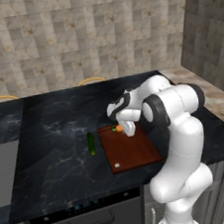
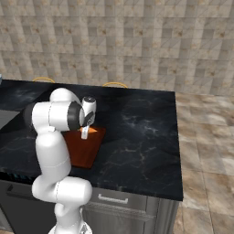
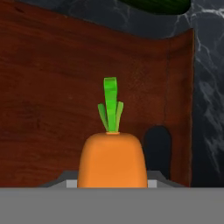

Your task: Place the two vegetables and bowl onto the tray for setting up a vegetable dip station.

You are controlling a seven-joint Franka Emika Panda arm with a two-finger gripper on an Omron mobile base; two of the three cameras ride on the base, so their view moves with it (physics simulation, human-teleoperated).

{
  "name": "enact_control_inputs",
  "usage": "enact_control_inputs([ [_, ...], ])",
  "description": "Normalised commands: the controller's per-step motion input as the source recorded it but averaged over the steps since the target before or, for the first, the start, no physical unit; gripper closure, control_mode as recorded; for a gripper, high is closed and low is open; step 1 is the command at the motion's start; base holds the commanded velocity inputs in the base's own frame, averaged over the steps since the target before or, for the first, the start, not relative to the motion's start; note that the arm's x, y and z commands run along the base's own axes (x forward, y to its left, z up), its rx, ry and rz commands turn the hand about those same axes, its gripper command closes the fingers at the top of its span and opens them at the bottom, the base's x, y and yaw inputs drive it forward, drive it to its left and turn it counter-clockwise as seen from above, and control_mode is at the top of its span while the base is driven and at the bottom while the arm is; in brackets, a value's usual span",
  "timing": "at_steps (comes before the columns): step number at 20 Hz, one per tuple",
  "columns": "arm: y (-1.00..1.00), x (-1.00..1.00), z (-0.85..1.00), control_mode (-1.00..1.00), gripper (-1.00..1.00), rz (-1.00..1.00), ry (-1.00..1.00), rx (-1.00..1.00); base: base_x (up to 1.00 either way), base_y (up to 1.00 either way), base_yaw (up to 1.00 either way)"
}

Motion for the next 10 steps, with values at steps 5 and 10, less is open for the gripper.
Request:
enact_control_inputs([
  [5,0.0,0.23,-0.03,-1.0,1.0,0.02,0.0,0.0,0.0,0.0,0.0],
  [10,0.03,0.2,-0.09,-1.0,1.0,0.02,0.0,0.0,0.0,0.0,0.0],
])
